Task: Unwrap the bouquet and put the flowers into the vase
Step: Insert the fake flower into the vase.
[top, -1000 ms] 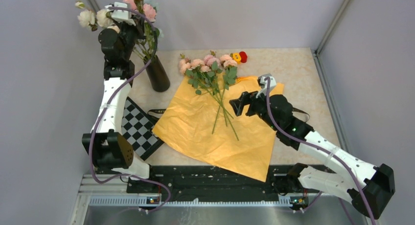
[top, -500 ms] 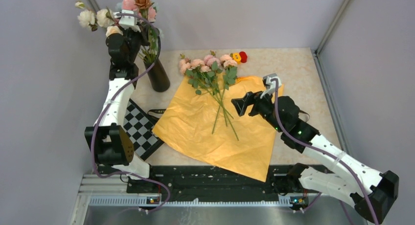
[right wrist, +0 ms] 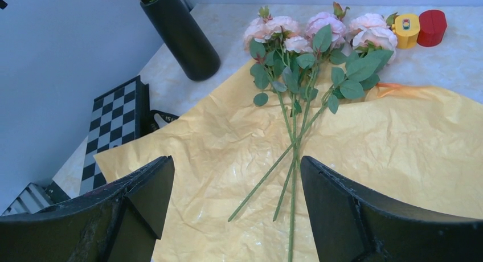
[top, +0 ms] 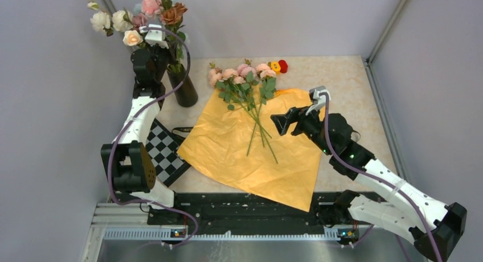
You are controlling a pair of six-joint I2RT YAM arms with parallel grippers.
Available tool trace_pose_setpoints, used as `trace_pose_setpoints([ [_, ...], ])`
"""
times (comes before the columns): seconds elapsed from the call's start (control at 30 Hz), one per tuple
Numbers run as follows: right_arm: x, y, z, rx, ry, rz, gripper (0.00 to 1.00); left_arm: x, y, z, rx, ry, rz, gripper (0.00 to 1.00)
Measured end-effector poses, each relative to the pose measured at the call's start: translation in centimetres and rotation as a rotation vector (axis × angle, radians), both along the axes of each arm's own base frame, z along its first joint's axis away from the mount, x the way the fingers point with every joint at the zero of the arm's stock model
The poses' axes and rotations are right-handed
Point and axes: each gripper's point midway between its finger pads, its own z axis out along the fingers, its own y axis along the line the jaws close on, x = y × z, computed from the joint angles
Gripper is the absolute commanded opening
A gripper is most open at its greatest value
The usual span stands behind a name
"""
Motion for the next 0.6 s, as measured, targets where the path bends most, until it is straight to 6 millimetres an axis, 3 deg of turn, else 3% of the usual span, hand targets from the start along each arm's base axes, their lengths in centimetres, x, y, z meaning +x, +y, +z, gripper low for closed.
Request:
trace_pose_setpoints([
  [0.13,0.0,0.0,-0.4,-0.006,0.006,0.0,0.83,0.0,0.2,-1.9,-0.007,0.036,0.01,0.0],
  [0.6,-0.3,-0.3,-0.1,0.005,-0.004,0.0,0.82,-0.2,0.3,-4.7,-0.01,0.075,0.019,0.0],
])
